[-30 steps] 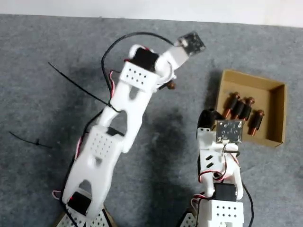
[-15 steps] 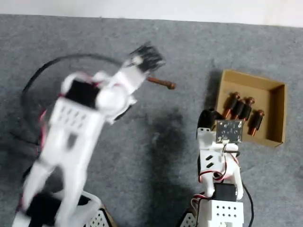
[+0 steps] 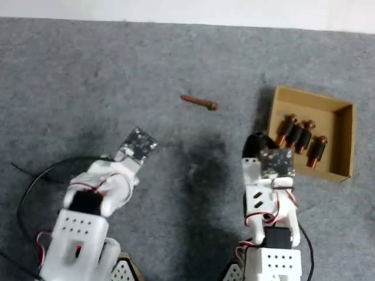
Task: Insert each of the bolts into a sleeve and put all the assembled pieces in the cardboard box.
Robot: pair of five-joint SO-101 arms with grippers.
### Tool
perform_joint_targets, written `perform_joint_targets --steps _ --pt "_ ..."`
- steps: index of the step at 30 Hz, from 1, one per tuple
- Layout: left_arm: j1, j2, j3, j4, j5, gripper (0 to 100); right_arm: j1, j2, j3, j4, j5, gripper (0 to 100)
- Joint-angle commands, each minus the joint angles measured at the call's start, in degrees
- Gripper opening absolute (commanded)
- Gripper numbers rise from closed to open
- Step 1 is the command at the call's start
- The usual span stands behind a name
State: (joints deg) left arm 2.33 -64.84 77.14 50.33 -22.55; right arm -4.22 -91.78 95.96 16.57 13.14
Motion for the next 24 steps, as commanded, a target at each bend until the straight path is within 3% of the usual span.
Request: perform_joint_targets --steps 1,8,16,20,24 --pt "-1.01 -5.85 2.68 -1.58 0.53 1 -4.70 7.78 -6.02 -4.79 1.93 0.5" --pt "-0.92 -13.49 6.55 -1.67 0.53 1 -5.67 56.66 -47.78 -8.40 -5.63 0.5" --pt "-1.10 -18.24 10.24 -4.31 0.53 1 -6.73 113.19 -104.57 -8.13 -6.68 0.5" --pt "-0.92 -18.51 10.77 -4.92 0.53 1 -8.31 134.73 -126.73 -7.25 -6.42 0.5" --pt "-0.84 -18.59 10.77 -5.01 0.44 1 -10.07 151.16 -146.86 0.84 -6.33 0.5"
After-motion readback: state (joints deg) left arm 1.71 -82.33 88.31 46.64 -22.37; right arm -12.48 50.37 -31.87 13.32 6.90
